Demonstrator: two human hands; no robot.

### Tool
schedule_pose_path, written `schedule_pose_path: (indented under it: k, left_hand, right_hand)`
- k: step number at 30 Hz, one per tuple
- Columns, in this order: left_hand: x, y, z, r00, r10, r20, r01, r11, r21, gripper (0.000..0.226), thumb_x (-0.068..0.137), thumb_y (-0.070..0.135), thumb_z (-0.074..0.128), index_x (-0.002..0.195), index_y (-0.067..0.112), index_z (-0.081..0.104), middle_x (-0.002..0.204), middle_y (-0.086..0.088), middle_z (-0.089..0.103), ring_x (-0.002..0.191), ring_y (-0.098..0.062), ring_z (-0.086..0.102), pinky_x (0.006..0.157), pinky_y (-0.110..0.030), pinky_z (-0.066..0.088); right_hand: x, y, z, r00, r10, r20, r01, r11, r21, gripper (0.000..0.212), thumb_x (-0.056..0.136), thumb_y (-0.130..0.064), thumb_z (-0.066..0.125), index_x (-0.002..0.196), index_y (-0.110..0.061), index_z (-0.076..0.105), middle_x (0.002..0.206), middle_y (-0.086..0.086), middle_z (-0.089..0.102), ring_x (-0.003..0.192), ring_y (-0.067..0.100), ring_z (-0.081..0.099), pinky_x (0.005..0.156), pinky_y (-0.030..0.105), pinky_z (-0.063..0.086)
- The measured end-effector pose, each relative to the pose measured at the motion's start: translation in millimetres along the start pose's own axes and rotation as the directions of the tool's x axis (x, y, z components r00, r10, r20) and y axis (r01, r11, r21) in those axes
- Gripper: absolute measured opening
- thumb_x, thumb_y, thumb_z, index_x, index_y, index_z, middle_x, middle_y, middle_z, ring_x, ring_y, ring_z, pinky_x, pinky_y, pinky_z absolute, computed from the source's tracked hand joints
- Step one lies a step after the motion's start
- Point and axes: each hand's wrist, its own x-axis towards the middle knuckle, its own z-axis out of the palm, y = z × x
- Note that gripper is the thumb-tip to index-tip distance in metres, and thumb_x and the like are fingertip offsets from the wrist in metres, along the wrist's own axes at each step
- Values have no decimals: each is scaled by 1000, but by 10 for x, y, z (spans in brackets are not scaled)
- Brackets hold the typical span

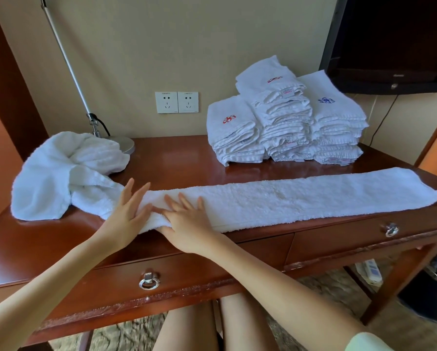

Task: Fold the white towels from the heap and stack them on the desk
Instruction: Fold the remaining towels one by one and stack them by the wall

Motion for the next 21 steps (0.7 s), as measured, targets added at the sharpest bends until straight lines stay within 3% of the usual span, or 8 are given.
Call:
schedule_pose_path:
  k: [3, 6, 9, 11, 14, 16, 18, 21]
  left_hand:
    - [-37, -9, -54, 992, -42, -116, 25, 989, -148, 51, 100, 39, 38, 149, 28, 29, 160, -1, 13, 146, -16, 14, 111, -30, 14]
    - [-106, 65, -53, 982, -68, -176, -1, 932, -364, 68, 91, 68, 31, 150, 35, 23, 158, 6, 23, 143, -10, 21, 116, -35, 18]
    - [-131, 211, 60, 968, 8, -250, -121, 890, -440, 81, 83, 72, 30, 152, 40, 1, 160, 16, 6, 145, 1, 10, 116, -29, 13]
    - [-107, 317, 194, 947, 62, -316, -210, 862, -461, 88, 82, 67, 42, 151, 41, -7, 160, 20, -4, 143, 9, 3, 114, -20, 12]
    - [-17, 530, 460, 972, 126, -198, -206, 863, -461, 108, 76, 61, 64, 147, 47, -16, 158, 21, -13, 143, 8, -4, 116, -26, 9]
    - [44, 769, 700, 978, 185, -91, -206, 907, -367, 118, 72, 59, 72, 144, 46, -20, 157, 21, -14, 142, 11, -5, 113, -17, 8]
    - [133, 1051, 950, 968, 237, -86, -252, 891, -378, 119, 70, 56, 75, 145, 45, -16, 158, 22, -10, 141, 13, 1, 113, -13, 15]
    - [241, 1466, 1306, 952, 296, -76, -302, 870, -389, 122, 70, 60, 71, 150, 35, -18, 159, 14, -18, 145, 0, -14, 120, -32, 9]
  right_hand:
    - [67, -121, -22, 999, 25, -21, -22, 992, 125, 50, 103, -49, 21, 152, -37, 20, 162, -2, 12, 149, 24, -1, 115, 60, -8]
    - [116, -78, -104, 994, 98, -52, -63, 888, 455, 51, 103, -49, 24, 147, -28, 37, 154, 1, 36, 147, 21, 19, 118, 53, -4]
    - [38, 42, -321, 972, 235, -4, -112, 480, 870, 56, 101, -50, 31, 145, -17, 41, 148, 5, 43, 139, 21, 35, 110, 28, 20]
    - [18, 226, -454, 941, 329, 84, -133, 128, 983, 59, 101, -50, 35, 148, -14, 35, 150, 5, 39, 138, 21, 36, 105, 25, 27]
    - [-4, 574, -598, 887, 455, 81, 43, -255, 966, 55, 98, -51, 42, 136, -12, 49, 130, 8, 58, 117, 26, 58, 95, 38, 46]
    - [-80, 788, -685, 856, 516, 30, 232, -436, 870, 43, 98, -47, 44, 120, -13, 57, 108, 5, 64, 95, 20, 64, 84, 35, 50]
    - [-237, 1008, -775, 851, 520, -71, 371, -501, 782, 39, 97, -41, 47, 122, -13, 58, 109, 4, 66, 99, 19, 65, 91, 35, 49]
    - [-510, 1357, -873, 828, 539, -156, 457, -487, 744, 45, 99, -44, 41, 126, -11, 59, 120, 10, 67, 110, 23, 64, 94, 38, 49]
